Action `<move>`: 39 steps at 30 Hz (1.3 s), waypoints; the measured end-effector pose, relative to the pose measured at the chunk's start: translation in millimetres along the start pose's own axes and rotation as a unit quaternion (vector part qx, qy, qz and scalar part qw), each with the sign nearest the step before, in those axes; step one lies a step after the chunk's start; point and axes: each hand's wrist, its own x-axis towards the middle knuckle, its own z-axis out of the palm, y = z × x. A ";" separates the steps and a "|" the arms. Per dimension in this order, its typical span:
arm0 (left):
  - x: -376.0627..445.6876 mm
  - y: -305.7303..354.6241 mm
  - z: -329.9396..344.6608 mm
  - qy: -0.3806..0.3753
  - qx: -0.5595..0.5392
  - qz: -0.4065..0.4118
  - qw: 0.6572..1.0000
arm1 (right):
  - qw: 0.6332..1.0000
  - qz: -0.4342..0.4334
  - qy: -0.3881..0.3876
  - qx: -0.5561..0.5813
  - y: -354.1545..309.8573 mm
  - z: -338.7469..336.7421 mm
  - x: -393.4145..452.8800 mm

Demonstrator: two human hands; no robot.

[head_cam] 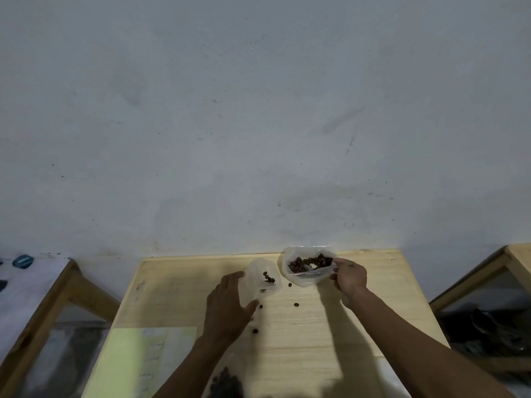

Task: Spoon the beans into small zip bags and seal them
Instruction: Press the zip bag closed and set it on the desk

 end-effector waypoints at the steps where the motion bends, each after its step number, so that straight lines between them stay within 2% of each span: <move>1: -1.1 -0.1 -0.8 0.003 -0.001 0.000 1.000 | 1.000 0.018 -0.002 0.012 -0.2 -2.4 1.6; 3: -2.8 -0.9 -1.6 0.002 -0.004 -0.003 1.000 | 0.999 0.024 0.010 0.025 -0.2 -7.0 2.7; 8: -5.5 -0.6 -0.4 0.001 -0.003 -0.004 1.000 | 0.997 -0.036 0.050 0.048 -6.4 -15.0 -7.0; 13: -5.6 7.7 2.4 0.000 -0.003 0.002 1.000 | 0.994 -0.048 0.049 0.085 -17.5 -25.9 -14.8; 22: 2.9 25.2 7.2 -0.033 0.026 0.023 0.999 | 0.985 -0.139 -0.029 0.101 -59.0 -41.1 -75.1; 30: 8.1 34.5 6.8 -0.028 0.028 0.051 0.998 | 0.966 -0.246 -0.082 0.021 -52.5 -34.4 -98.8; 39: 9.3 23.0 3.0 -0.009 0.038 0.043 0.998 | 0.962 -0.254 -0.096 0.020 -45.5 -29.0 -103.0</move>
